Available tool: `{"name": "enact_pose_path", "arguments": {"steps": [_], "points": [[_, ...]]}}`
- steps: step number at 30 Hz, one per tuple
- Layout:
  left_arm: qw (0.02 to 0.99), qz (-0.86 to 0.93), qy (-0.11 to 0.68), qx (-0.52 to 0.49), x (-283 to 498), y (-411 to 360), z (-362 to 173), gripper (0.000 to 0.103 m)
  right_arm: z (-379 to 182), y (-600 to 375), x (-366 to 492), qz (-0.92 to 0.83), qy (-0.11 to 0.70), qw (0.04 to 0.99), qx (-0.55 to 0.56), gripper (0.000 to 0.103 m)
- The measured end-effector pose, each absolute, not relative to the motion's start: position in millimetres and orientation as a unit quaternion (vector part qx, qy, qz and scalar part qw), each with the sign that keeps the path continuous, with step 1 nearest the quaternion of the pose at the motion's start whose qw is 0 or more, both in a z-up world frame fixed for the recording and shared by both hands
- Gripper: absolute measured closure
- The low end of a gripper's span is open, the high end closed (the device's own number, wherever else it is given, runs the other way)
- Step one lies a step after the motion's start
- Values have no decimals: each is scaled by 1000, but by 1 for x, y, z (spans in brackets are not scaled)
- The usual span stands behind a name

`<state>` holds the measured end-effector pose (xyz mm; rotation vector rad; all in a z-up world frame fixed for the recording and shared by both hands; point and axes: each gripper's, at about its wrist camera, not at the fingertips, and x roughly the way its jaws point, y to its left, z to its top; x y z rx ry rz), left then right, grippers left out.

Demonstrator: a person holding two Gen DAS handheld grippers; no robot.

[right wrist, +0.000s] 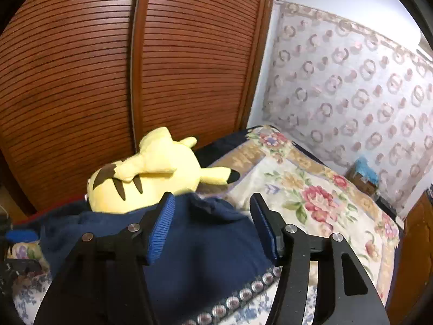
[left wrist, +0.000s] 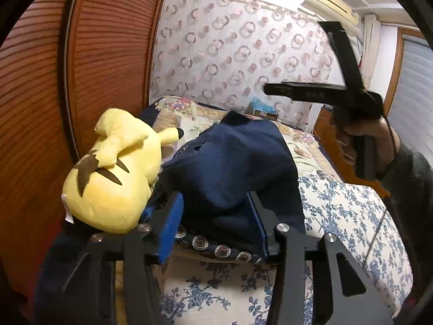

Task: Fold small clothes
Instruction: 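Lower the bundle onto the patterned pillow and open both grippers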

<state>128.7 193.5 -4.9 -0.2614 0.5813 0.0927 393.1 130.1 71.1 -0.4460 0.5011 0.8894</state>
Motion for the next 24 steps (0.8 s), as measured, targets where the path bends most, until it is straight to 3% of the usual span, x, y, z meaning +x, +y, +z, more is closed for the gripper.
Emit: {"name": "enact_pose_path", "arguments": {"steps": [3,11,24], "points": [[952,44,280,-113,126,186,0,44,74,103,379,407,238,859,-198,41],[961,31,267,-70,114,142,17,43,69,19,319,373,248,883,-142,29],[967,0,255,-27,97,58,30,43,60,-111,203,252,224,938,-85,28]]}}
